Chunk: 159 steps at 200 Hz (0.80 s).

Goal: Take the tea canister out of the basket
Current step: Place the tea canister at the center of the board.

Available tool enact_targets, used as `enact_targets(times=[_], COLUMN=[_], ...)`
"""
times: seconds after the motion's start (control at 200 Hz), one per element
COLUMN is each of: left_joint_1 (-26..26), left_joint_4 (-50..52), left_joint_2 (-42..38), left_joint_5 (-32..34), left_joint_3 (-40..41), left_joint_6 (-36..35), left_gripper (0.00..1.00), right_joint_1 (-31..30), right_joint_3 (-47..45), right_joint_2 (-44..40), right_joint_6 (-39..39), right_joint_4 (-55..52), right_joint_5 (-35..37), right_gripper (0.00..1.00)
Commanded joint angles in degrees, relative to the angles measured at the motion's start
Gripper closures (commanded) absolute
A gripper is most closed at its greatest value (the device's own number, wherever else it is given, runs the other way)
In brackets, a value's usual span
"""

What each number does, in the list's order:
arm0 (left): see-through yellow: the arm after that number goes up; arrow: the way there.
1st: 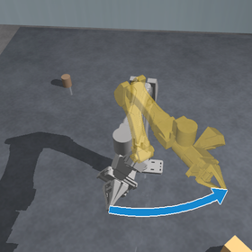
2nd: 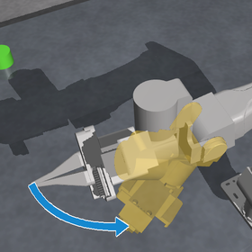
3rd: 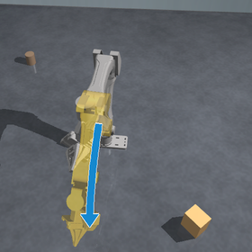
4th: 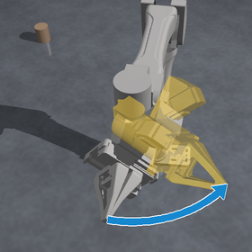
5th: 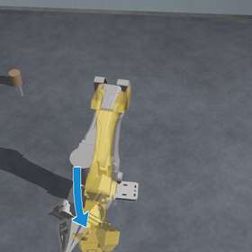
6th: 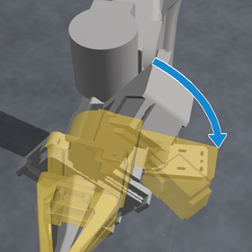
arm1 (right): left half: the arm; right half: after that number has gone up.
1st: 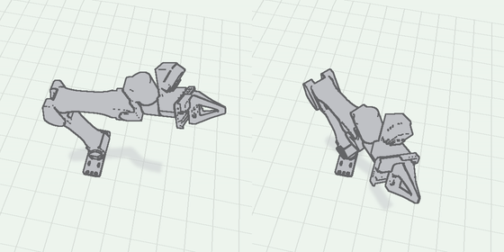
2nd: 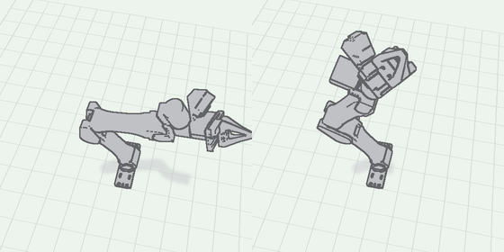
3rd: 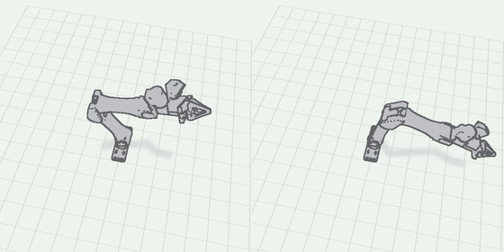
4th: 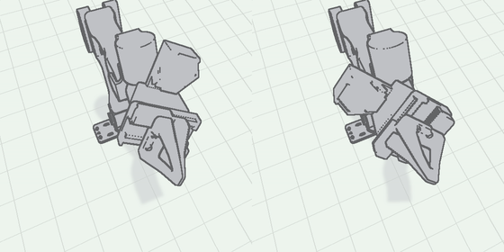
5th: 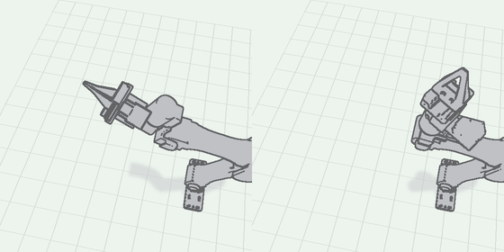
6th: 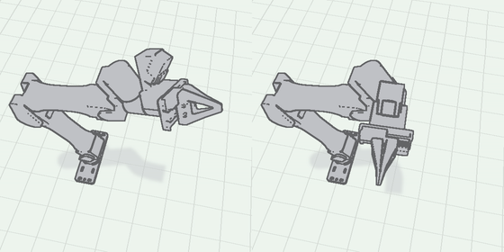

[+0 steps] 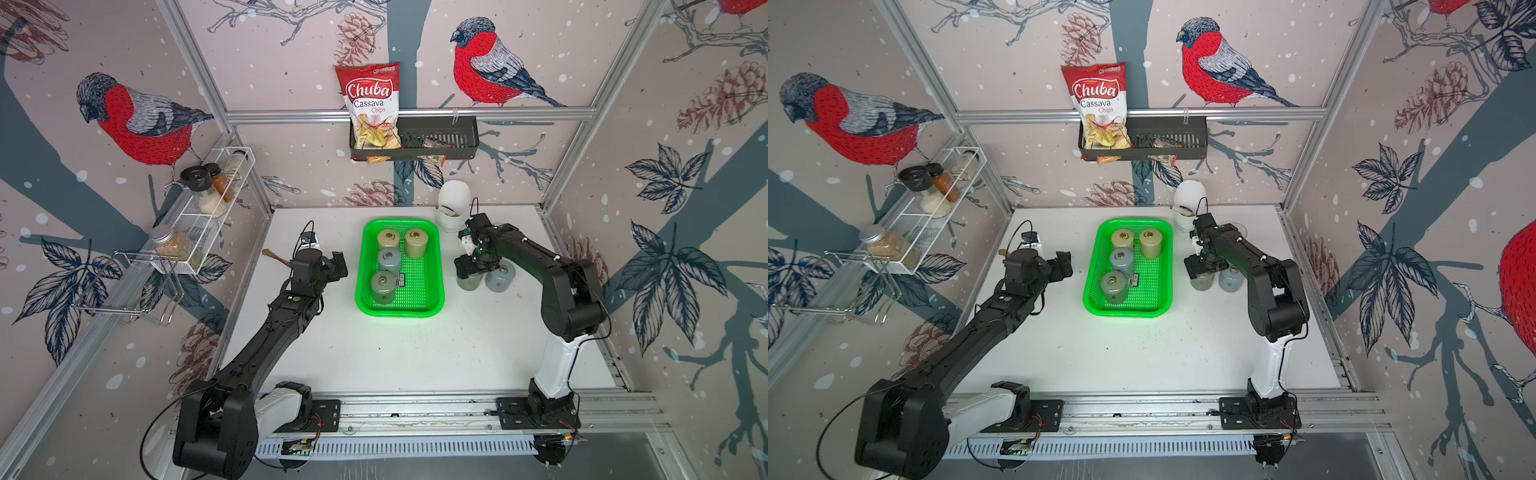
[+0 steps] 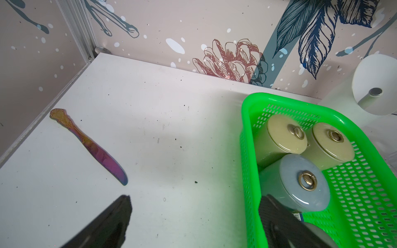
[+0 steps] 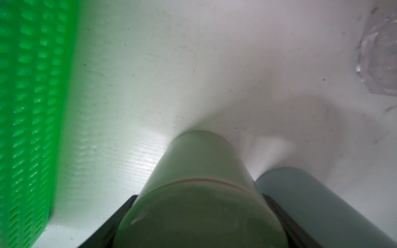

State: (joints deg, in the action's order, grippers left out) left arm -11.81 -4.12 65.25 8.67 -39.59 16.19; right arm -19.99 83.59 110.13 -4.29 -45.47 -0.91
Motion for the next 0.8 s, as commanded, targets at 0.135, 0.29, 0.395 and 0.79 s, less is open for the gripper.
enact_targets(times=[0.135, 0.29, 0.395, 0.79], left_joint_1=[-0.18, -0.19, -0.21, -0.26], left_joint_4=[-1.24, -1.16, -1.25, -1.29], left_joint_2=[-0.09, -0.35, -0.59, -0.91], left_joint_5=[-0.16, -0.57, -0.82, -1.09], left_joint_3=[-0.23, -0.14, -0.06, -0.14], left_joint_6=[-0.36, -0.04, 0.16, 0.65], left_gripper=[0.03, 0.03, 0.03, 0.03], right_joint_1=[-0.11, -0.17, -0.15, -0.15], right_joint_3=[-0.12, 0.5, 0.78, 1.03], right_joint_2=[0.18, 0.09, 0.01, -0.87], right_joint_6=[-0.96, -1.35, -1.51, -1.5], right_joint_4=[0.49, 0.29, 0.12, 0.11], right_joint_5=[-1.56, -1.83, -1.69, -1.58], right_gripper=[0.31, 0.22, 0.16, 0.0])
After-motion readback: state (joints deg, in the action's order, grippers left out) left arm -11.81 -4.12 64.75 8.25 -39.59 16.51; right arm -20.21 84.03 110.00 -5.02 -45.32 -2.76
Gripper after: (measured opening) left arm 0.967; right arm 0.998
